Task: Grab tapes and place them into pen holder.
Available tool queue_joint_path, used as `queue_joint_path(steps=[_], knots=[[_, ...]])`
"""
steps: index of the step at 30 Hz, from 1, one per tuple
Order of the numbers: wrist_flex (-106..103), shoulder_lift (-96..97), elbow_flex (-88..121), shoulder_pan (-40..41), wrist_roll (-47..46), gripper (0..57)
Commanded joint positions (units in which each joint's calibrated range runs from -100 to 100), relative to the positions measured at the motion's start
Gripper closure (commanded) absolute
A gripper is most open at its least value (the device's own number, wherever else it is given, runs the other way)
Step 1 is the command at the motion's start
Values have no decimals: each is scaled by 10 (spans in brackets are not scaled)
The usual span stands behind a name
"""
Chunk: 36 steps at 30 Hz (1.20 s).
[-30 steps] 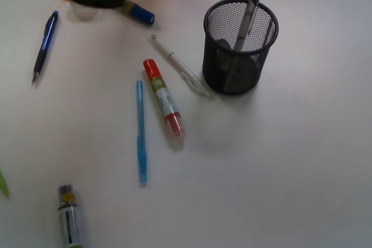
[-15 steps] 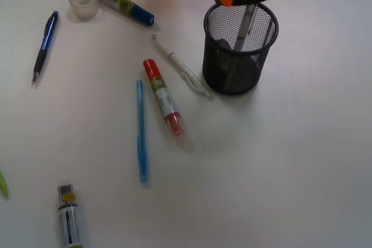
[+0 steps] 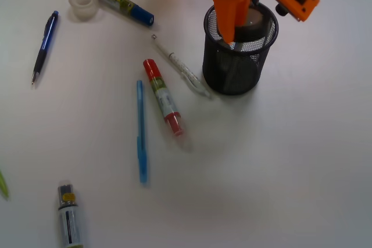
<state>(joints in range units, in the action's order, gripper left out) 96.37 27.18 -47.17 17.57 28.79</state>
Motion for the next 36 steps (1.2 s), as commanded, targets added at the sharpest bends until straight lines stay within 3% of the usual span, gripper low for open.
queue_joint_path(steps=[1, 11, 13, 18, 21, 36], knots=[[26, -37, -5, 0, 18, 571], [29, -40, -7, 15, 19, 557], [29, -41, -8, 16, 19, 496], [29, -42, -9, 20, 19, 266], [29, -42, -9, 21, 19, 203], [30, -205, 12, 18, -1, 194]])
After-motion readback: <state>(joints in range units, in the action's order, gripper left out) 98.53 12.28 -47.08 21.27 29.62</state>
